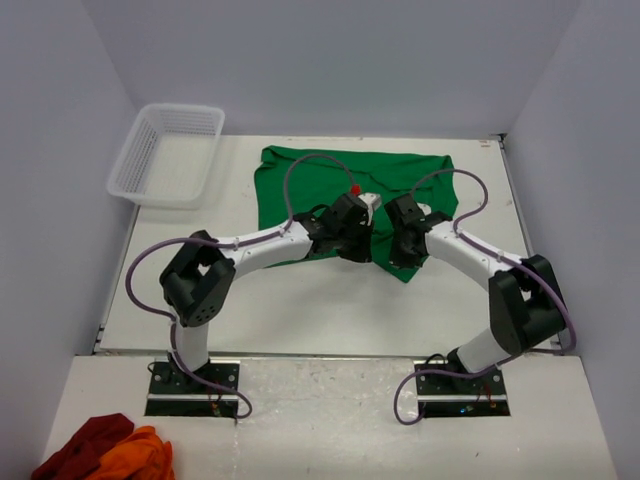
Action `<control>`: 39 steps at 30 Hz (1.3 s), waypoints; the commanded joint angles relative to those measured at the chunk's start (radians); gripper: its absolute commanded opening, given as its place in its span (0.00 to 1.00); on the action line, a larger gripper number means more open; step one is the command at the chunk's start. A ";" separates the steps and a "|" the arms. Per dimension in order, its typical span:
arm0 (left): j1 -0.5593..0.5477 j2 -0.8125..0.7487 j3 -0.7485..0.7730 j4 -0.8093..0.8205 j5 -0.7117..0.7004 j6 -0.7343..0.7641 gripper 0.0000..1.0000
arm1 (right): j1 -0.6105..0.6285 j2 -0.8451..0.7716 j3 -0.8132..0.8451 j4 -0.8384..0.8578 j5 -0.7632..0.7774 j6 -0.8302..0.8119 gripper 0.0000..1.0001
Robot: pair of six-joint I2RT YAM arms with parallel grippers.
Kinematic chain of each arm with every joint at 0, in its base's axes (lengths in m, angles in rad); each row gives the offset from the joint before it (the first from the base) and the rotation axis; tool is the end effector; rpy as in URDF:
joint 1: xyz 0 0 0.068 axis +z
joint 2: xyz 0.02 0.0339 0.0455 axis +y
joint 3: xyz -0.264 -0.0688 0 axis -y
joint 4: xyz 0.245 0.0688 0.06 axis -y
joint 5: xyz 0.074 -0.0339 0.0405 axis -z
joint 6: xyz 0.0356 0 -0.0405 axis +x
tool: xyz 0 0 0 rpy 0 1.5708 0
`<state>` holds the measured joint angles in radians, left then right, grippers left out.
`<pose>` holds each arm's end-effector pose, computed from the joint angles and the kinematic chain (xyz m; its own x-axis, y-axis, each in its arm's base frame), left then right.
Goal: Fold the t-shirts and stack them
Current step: Flatten out the tshirt
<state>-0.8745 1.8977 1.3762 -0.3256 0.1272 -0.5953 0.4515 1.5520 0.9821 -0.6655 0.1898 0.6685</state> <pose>0.2656 -0.3247 0.2116 -0.8549 0.1554 -0.4949 0.4052 0.7958 -0.4500 0.2635 0.1203 0.1929 -0.8977 0.2412 -0.3687 0.2342 0.9701 0.0642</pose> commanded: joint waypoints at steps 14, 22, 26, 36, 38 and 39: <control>-0.006 0.339 0.291 0.175 0.218 0.052 0.00 | -0.086 -0.113 0.072 -0.088 0.162 -0.020 0.00; -0.006 0.370 0.209 0.184 0.218 0.023 0.00 | -0.093 -0.142 -0.019 -0.016 0.064 -0.035 0.19; -0.006 0.307 0.092 0.177 0.200 -0.038 0.00 | -0.085 -0.139 -0.069 0.013 0.010 -0.012 0.48; -0.006 0.089 -0.218 0.240 0.184 -0.093 0.00 | 0.015 -0.171 -0.172 0.038 -0.052 0.009 0.54; -0.006 0.077 -0.230 0.249 0.184 -0.093 0.00 | 0.044 -0.185 -0.180 0.038 -0.061 0.034 0.52; -0.006 0.075 -0.232 0.250 0.186 -0.092 0.00 | 0.074 -0.188 -0.181 0.037 -0.062 0.043 0.49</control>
<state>-0.8791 1.9980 1.1732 -0.0471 0.3382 -0.6865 0.4793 1.4101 0.8066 -0.6571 0.1520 0.6655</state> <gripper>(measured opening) 0.001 0.507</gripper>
